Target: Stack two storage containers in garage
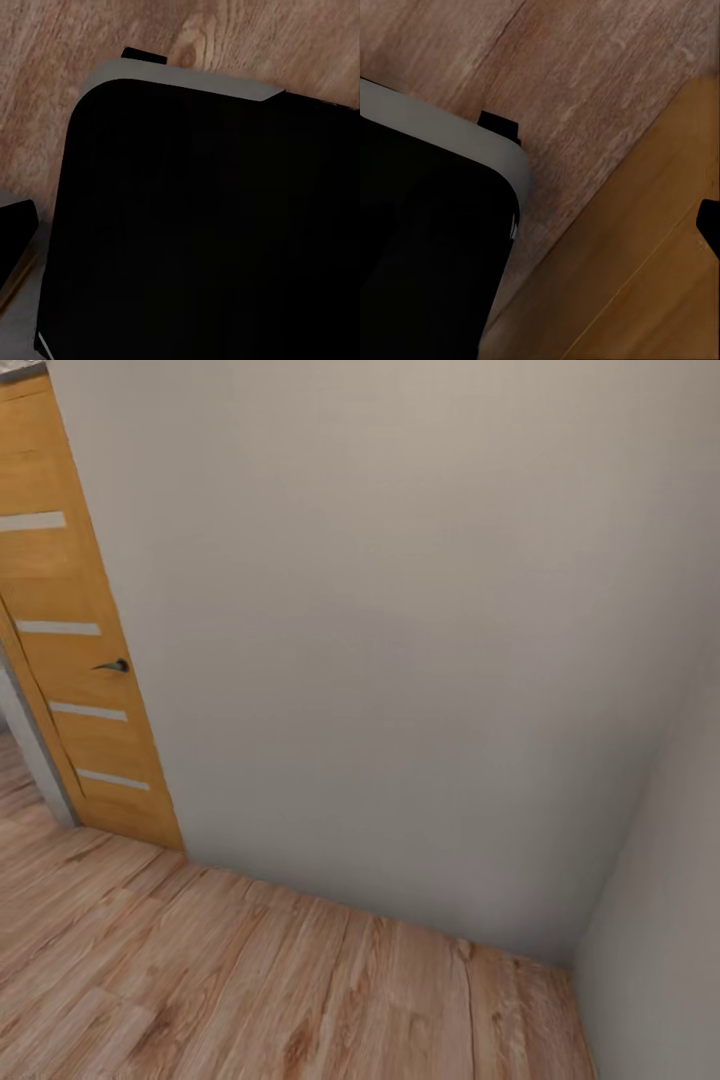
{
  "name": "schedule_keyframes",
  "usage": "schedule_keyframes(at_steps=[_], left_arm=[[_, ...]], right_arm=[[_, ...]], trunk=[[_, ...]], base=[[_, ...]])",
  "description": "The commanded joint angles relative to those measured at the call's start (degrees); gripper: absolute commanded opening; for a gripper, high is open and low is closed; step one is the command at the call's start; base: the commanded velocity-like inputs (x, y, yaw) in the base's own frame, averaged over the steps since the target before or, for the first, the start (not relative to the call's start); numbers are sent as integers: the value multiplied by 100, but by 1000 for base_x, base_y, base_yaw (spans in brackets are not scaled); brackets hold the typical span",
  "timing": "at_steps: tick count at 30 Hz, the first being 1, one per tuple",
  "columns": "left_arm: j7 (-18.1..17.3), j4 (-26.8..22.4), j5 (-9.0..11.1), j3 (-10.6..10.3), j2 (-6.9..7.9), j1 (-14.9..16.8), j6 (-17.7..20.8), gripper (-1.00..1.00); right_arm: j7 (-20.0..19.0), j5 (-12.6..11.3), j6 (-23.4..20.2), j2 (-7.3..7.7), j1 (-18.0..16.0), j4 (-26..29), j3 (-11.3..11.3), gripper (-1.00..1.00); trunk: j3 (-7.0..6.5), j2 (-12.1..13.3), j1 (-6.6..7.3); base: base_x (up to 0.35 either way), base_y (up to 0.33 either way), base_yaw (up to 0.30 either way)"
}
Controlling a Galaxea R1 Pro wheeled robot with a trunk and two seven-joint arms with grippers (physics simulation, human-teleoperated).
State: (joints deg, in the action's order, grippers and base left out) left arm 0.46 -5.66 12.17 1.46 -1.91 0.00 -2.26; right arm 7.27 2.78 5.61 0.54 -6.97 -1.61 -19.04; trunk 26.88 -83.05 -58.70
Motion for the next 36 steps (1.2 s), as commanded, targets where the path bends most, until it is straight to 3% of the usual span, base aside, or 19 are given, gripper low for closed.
schedule_keyframes(at_steps=[1,36], left_arm=[[6,-4,23,12,-2,0,-11,100],[7,-5,23,12,-2,0,-11,100]], right_arm=[[20,30,28,-2,-7,-18,-12,100],[29,30,28,-10,-7,-20,-20,100]], trunk=[[5,-3,-2],[5,-3,-2]], base=[[234,0,274],[193,0,274]])
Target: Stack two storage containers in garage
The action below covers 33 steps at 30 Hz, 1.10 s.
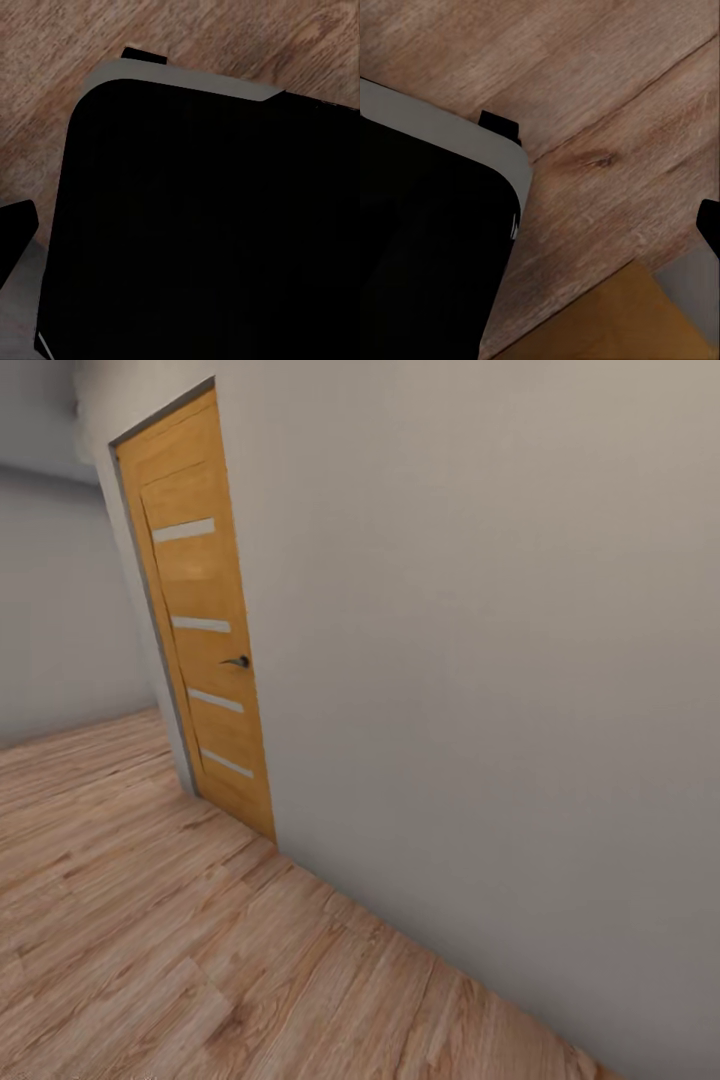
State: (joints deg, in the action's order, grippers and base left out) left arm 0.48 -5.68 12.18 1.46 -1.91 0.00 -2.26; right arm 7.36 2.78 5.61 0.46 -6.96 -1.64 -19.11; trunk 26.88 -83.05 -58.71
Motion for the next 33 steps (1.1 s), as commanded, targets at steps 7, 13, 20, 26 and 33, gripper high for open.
schedule_keyframes(at_steps=[7,13,20,26,33], left_arm=[[5,2,23,12,-2,0,-8,100],[5,5,25,12,-3,0,-9,100],[5,4,23,12,-2,0,-9,100],[5,3,23,12,-2,0,-11,100],[5,2,23,12,-2,0,-10,100]], right_arm=[[20,24,65,-13,-7,-12,-4,100],[12,-10,103,14,-7,-12,24,100],[11,-28,107,30,-7,-12,22,100],[11,-32,107,33,-7,-14,21,100],[11,-32,107,33,-7,-12,21,100]], trunk=[[5,-3,-2],[5,-3,-2],[5,-3,-2],[5,-3,-2],[5,-3,-2]], base=[[153,0,274],[153,0,274],[153,0,274],[153,0,274],[151,0,274]])
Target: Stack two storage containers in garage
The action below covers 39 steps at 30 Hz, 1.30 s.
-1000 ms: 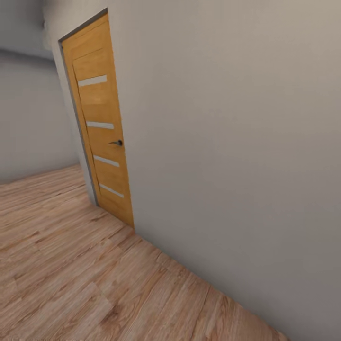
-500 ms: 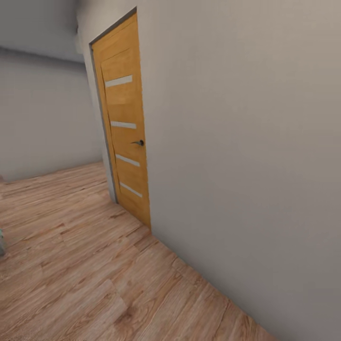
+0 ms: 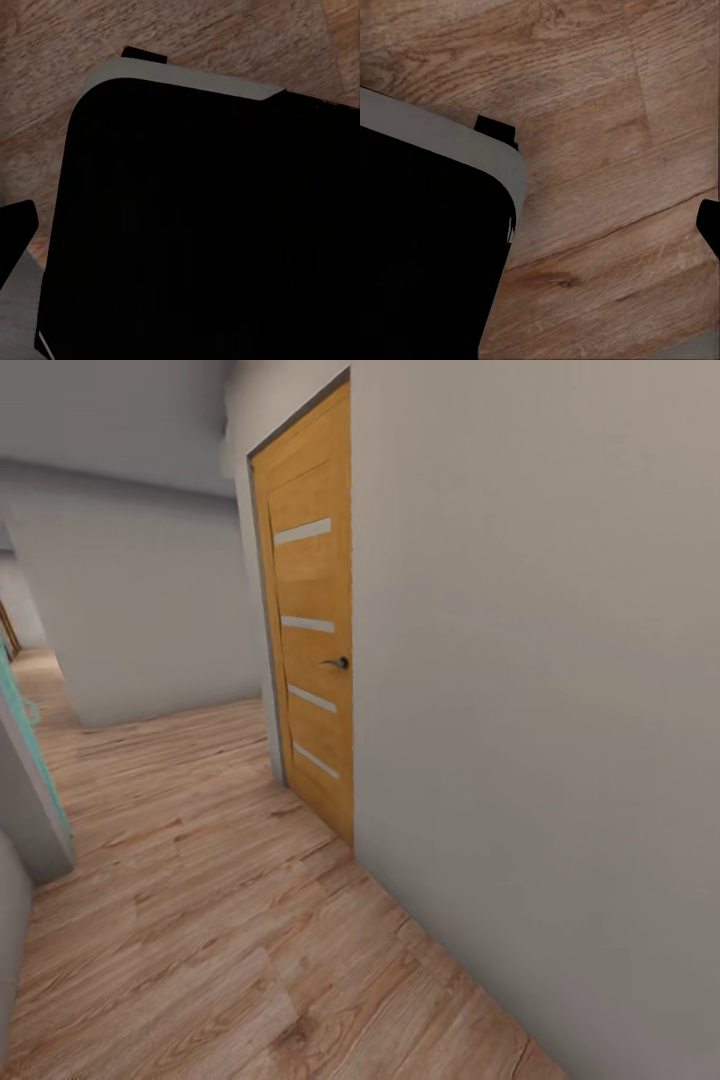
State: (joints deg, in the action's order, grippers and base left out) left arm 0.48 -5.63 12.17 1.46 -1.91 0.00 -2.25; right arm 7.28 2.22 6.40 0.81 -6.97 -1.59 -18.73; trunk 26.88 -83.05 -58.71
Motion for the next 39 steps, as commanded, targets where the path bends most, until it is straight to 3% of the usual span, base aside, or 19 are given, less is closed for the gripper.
schedule_keyframes(at_steps=[1,12,22,26,30,39], left_arm=[[5,-4,23,12,-2,0,-12,100],[-4,-9,22,12,-8,0,-11,100],[-4,-9,22,12,-15,0,-13,100],[-4,-7,22,12,-18,0,-13,100],[-4,-4,22,12,-19,0,-13,100],[-4,0,22,12,-20,0,-13,100]], right_arm=[[19,24,28,-2,-7,-17,-16,100],[18,26,34,-8,-7,-17,-17,100],[-30,18,299,-38,-7,-20,27,100],[-32,-52,313,-50,-7,-17,179,100],[-38,-272,325,-62,-7,-17,435,100],[-40,-318,332,-31,-7,-17,483,100]], trunk=[[5,-3,-2],[5,-3,-2],[5,-3,-2],[5,-3,-2],[9,-3,-2],[27,-3,-2]], base=[[151,0,274],[150,0,274],[144,0,273],[137,0,259],[111,0,258],[103,0,260]])
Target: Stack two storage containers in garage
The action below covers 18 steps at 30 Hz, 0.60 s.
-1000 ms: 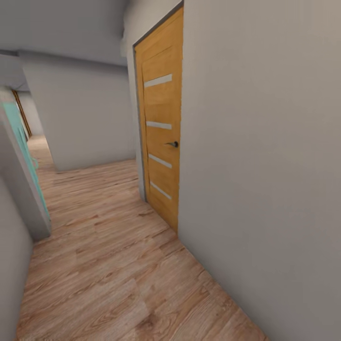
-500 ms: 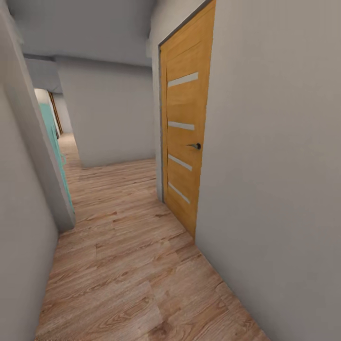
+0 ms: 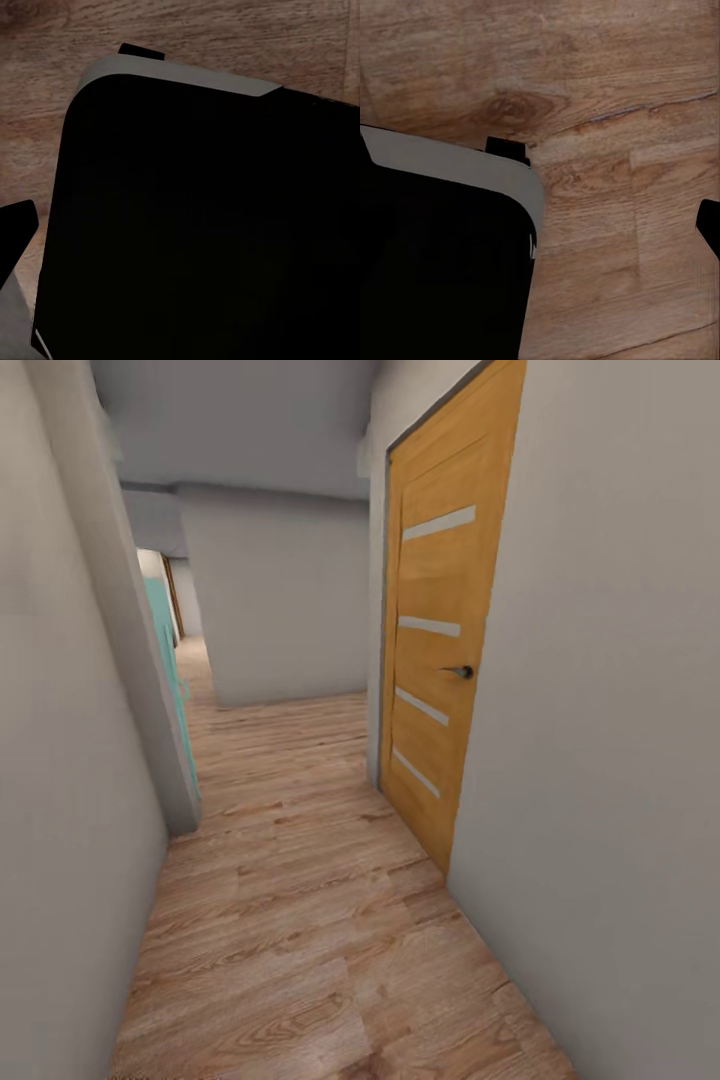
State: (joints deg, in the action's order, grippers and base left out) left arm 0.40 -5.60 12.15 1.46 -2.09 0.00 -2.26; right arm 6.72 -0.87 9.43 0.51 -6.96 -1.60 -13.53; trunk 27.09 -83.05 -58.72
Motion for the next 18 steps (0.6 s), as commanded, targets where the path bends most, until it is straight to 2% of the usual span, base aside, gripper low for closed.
schedule_keyframes(at_steps=[1,18], left_arm=[[4,-3,24,12,-2,0,-11,100],[4,-3,24,12,-10,0,-9,100]], right_arm=[[15,-10,29,3,-7,-17,-36,100],[23,-35,24,12,-7,-25,-35,100]], trunk=[[7,-3,-1],[13,-3,-1]], base=[[103,0,260],[123,0,253]])
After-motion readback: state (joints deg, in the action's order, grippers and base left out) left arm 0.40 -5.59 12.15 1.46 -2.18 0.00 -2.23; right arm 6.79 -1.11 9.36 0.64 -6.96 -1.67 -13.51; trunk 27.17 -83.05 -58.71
